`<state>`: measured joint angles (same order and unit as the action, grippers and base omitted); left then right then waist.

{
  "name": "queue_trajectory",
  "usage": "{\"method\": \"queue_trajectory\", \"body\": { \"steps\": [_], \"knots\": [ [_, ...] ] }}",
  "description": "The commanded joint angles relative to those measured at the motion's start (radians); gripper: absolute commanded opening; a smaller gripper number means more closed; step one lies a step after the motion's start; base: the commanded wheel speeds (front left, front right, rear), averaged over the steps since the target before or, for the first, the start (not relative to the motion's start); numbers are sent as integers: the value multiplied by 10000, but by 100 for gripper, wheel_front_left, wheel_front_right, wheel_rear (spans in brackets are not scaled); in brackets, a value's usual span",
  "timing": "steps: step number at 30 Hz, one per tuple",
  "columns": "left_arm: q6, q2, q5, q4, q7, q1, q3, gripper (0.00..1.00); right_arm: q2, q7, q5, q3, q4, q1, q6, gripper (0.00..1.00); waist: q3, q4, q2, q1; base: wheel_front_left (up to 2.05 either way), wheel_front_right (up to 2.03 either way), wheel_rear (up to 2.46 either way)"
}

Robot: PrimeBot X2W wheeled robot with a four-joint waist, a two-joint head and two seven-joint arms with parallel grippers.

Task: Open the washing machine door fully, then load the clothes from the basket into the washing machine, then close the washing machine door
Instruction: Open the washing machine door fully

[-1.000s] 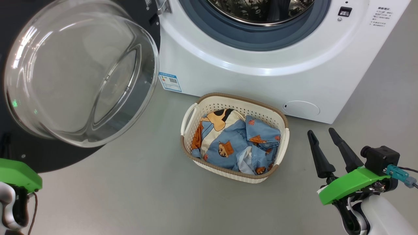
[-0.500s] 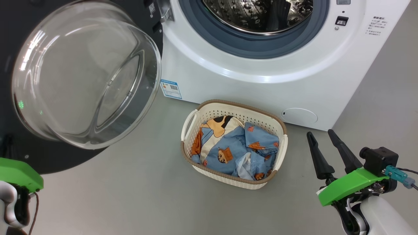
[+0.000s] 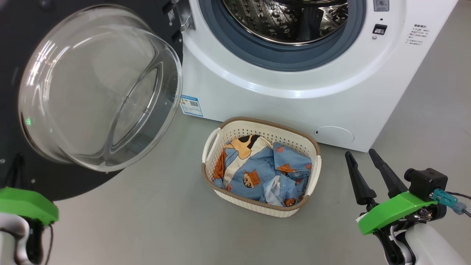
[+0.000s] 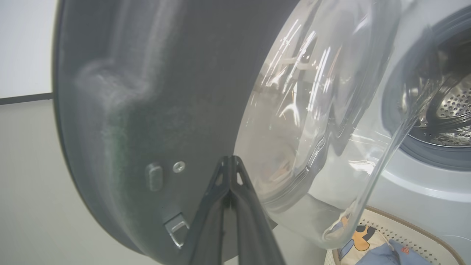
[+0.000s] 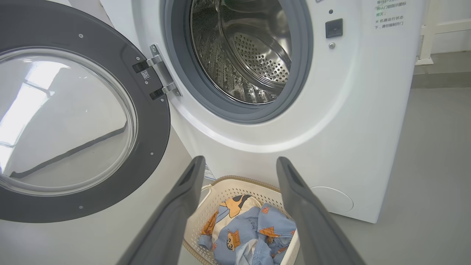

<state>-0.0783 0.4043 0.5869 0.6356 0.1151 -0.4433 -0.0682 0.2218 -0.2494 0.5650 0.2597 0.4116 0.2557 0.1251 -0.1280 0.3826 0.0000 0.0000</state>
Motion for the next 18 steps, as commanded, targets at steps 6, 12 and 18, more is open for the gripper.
{"method": "queue_trajectory", "body": {
  "steps": [6, 12, 18],
  "knots": [
    [-114, 204, 167, -1430, 150, 604, 278, 14, 89, -124, 96, 255, -226, 50, 56, 100, 13, -116, 0, 0, 0, 0, 0],
    [-326, 36, 98, -2821, 125, 1292, 105, 100, 99, -124, 108, 311, -231, 60, 56, 100, 136, -361, 0, 0, 0, 0, 0],
    [-602, -281, 54, -4096, 110, 1978, -113, 100, 139, -124, 94, 438, -273, 51, 56, 100, 353, -792, 0, 0, 0, 0, 0]
  ]
}}
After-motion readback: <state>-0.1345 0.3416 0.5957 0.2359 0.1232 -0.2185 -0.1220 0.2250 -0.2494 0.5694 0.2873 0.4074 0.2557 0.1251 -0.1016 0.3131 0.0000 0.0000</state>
